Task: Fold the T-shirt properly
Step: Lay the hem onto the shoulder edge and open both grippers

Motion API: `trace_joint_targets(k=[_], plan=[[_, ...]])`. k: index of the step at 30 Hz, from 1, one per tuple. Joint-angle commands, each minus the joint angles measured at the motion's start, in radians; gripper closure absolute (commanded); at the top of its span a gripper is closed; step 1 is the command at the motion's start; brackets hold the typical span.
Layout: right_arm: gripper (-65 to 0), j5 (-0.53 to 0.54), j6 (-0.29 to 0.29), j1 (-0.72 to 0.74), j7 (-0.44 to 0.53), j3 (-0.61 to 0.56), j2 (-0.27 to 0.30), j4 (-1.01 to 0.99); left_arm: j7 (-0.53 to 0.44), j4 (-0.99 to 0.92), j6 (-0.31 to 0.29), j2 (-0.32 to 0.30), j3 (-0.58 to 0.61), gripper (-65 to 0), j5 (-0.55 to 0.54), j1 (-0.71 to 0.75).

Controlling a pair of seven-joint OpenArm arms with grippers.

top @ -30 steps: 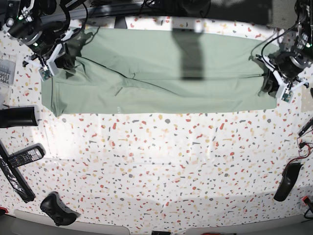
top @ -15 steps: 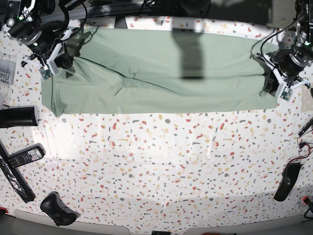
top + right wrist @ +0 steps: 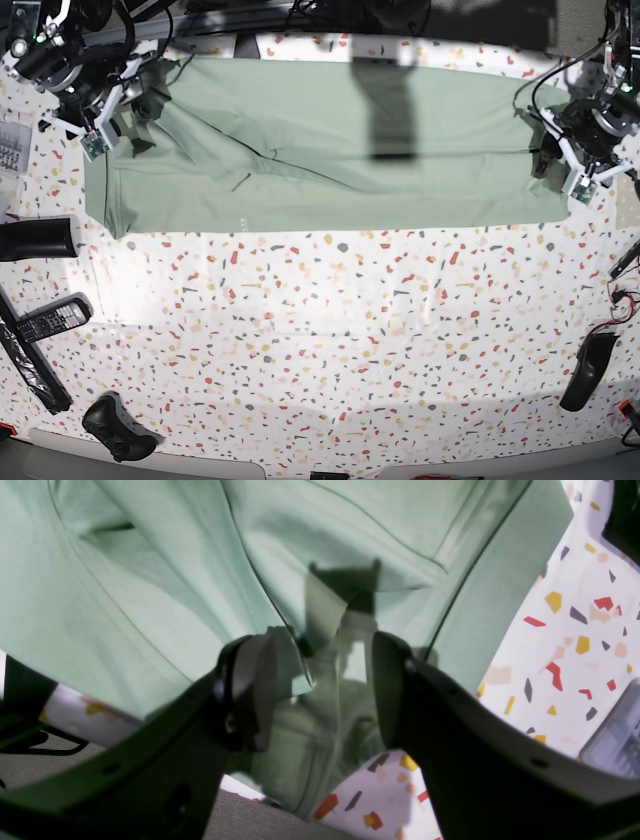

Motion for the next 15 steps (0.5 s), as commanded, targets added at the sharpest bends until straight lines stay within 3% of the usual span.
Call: trace_joint_targets(k=[1,15], plan=[[-29.7,0.012,0.001,-0.003,0.015,0.009,0.013,0.019,-0.023,0.016,0.004,-0.017,-0.009,-25.8,-0.005,-0.006],[-29.7,0.031,0.001,-0.002,0.016,0.009,0.013,0.019,-0.079,0.011,0.005,-0.016,-0.008,-25.8,-0.009,-0.036]])
